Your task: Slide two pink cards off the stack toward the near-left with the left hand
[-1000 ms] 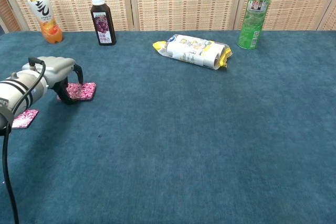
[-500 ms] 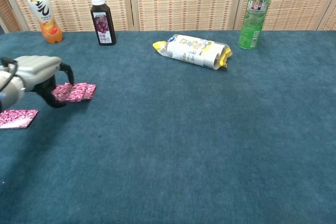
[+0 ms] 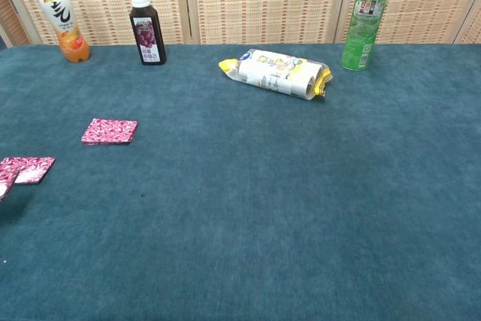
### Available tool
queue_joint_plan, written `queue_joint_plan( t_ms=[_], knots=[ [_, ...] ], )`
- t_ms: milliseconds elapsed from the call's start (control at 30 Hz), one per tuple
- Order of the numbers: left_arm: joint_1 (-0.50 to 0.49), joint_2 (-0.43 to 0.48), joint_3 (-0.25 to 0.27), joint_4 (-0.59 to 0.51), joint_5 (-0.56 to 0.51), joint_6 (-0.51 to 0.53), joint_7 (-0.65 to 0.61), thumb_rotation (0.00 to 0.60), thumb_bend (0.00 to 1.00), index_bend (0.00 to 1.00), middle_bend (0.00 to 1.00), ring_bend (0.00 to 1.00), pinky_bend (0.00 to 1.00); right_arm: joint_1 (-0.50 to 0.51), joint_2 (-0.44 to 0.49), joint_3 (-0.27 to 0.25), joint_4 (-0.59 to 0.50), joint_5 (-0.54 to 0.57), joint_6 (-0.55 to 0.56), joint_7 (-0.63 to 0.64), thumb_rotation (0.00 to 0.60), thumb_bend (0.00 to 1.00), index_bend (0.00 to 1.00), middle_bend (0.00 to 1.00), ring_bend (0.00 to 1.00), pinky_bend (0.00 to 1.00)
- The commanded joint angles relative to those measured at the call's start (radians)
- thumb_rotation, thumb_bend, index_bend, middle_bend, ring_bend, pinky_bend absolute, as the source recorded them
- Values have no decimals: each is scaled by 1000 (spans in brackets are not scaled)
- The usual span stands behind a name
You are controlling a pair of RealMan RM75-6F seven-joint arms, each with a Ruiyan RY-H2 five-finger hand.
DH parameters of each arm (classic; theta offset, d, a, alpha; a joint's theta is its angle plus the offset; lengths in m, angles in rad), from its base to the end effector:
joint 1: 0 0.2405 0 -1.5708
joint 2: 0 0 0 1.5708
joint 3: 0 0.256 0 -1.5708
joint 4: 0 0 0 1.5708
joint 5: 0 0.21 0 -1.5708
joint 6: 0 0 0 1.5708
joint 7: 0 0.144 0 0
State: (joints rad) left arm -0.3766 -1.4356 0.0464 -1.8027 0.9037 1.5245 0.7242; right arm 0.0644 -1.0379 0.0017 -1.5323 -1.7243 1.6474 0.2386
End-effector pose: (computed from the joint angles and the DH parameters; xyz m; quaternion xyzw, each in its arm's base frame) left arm -0.2619 0.2134 0.0458 -0.6259 -0.4231 -0.1936 0.6259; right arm -0.2997 -0.1619 0.1915 0.6241 -0.3448 0.4731 0.5176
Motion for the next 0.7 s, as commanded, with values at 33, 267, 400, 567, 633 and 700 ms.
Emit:
queue_joint_plan(
  t_ms=[33,267,400,567,633,700],
  knots=[
    [25,-14,7,25,13,5,-23,600,280,682,1000,1000,1000,1,-1,2,-1,5,-3,-1,600,449,1000,887,852,1000],
    [62,-50,-1,68,19,1,-28,600,280,609,1000,1000,1000,3,-1,3,-4,9,-10,-5,600,450,1000,887,853,1000],
    [74,-62,-14,80,7,-10,-25,600,281,473,1000,1000,1000,3,0,3,-4,9,-9,-5,600,450,1000,887,852,1000],
    [84,-61,-31,76,18,-13,-29,600,287,321,1000,1000,1000,3,0,4,-4,9,-9,-4,600,450,1000,887,852,1000],
    [88,-59,-34,72,25,-10,-27,600,288,296,1000,1000,1000,3,-1,4,-4,9,-10,-5,600,450,1000,887,852,1000],
    [93,-55,-36,66,32,-11,-26,600,287,291,1000,1000,1000,4,-1,4,-4,10,-11,-5,600,450,1000,887,852,1000]
  ],
)
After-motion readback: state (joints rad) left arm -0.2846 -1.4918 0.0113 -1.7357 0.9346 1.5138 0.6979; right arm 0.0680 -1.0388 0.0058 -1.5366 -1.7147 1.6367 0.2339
